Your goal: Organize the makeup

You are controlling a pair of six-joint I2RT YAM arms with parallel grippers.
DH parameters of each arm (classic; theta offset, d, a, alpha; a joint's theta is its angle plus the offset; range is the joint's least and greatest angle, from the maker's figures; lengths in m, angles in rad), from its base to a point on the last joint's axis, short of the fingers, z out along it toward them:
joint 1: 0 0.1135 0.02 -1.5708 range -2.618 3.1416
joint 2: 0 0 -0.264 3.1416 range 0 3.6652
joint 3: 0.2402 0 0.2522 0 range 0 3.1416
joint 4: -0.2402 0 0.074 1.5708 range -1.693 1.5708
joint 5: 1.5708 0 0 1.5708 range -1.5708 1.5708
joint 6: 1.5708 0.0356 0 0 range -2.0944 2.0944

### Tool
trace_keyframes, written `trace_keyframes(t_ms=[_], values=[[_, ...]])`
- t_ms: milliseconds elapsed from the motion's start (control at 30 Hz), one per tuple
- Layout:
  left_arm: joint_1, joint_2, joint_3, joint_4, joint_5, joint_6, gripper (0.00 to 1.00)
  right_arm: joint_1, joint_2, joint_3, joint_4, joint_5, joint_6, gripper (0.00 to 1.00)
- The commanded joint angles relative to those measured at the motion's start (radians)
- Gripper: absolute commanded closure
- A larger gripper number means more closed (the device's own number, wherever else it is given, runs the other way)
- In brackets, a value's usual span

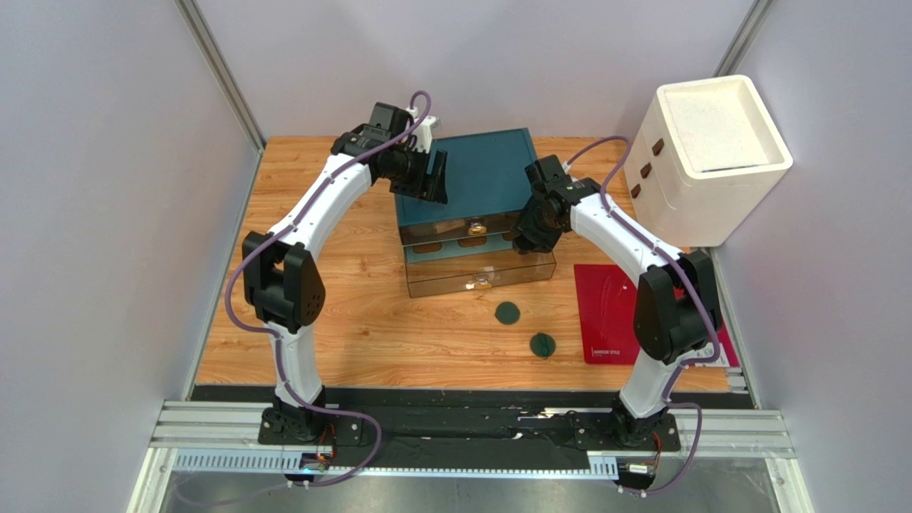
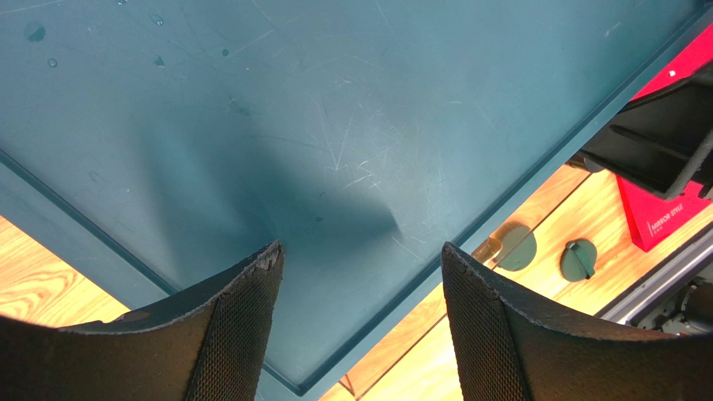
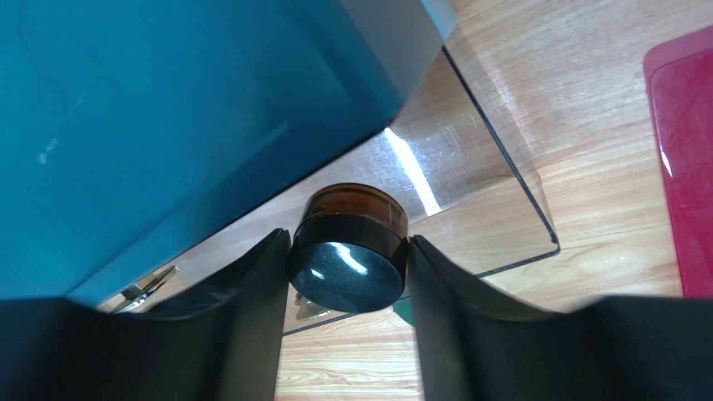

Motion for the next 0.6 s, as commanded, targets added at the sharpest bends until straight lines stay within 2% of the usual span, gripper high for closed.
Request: trace_keyframes(t_ms=[0, 333, 567], values=[[0.011, 0.055, -0.047, -0.096, -0.026, 0.008, 0.24, 0.002, -0.009, 0.027, 0.058, -0.036, -0.004, 0.42], [0.011, 0.056, -0.032, -0.102, -0.026, 0.008, 0.24, 0.000, -0.095, -0.023, 0.035, -0.051, -0.073, 0.40], [0.011, 0.059, -0.038, -0.100, -0.023, 0.013, 0.24, 0.011, -0.242, -0.164, -0.078, -0.056, -0.243, 0.41]])
